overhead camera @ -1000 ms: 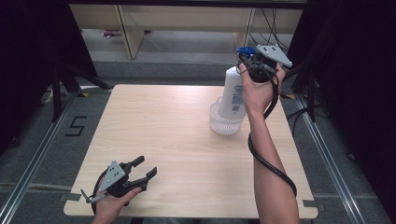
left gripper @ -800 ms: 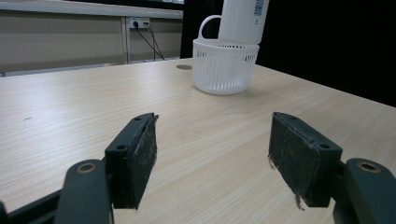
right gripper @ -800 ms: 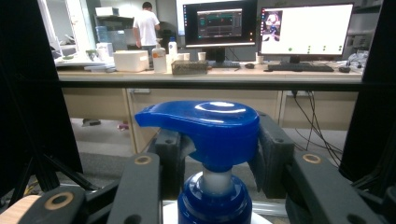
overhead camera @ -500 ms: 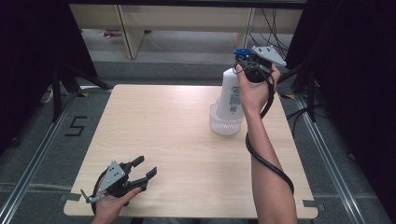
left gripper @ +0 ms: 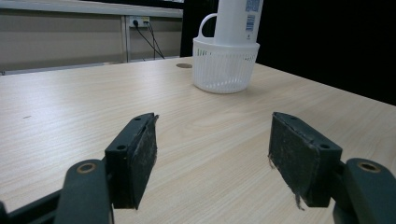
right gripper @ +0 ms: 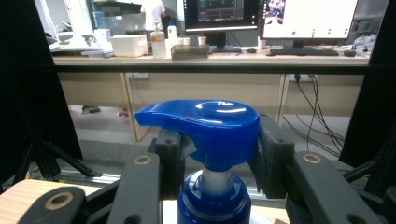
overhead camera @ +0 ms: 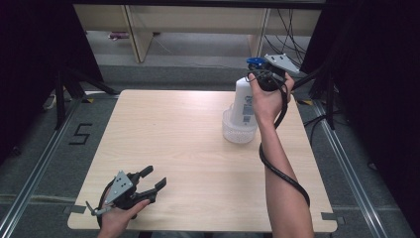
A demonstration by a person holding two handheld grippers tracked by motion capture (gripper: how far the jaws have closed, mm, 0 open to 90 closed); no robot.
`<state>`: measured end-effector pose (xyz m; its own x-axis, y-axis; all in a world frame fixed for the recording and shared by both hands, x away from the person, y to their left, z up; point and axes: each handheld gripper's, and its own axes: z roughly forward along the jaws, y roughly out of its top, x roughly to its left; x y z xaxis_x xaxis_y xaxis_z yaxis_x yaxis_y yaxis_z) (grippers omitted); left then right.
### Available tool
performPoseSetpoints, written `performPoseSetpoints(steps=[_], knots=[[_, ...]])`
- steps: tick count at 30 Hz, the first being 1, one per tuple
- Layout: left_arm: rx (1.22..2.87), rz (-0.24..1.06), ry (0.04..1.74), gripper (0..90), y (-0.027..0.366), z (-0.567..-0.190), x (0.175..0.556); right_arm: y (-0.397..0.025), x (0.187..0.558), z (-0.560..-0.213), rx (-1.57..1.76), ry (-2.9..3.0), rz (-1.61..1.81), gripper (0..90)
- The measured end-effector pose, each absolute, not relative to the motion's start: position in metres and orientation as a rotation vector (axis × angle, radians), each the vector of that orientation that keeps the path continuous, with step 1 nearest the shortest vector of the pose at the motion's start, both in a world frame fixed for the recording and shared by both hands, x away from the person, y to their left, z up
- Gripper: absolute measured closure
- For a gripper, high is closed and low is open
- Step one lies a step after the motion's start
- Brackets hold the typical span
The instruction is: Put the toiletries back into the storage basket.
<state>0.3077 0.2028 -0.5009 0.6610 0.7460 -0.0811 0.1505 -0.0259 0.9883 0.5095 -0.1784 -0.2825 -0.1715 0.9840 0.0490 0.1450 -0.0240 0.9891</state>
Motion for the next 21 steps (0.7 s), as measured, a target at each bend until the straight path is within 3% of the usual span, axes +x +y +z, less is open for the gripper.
performPoseSetpoints(steps=[21], knots=[[1.559, 0.555, 0.768, 31.7, 0.203, -0.502, 0.308, -0.180, 0.516, -0.311, 1.296, 1.477, 1.245, 60.4]])
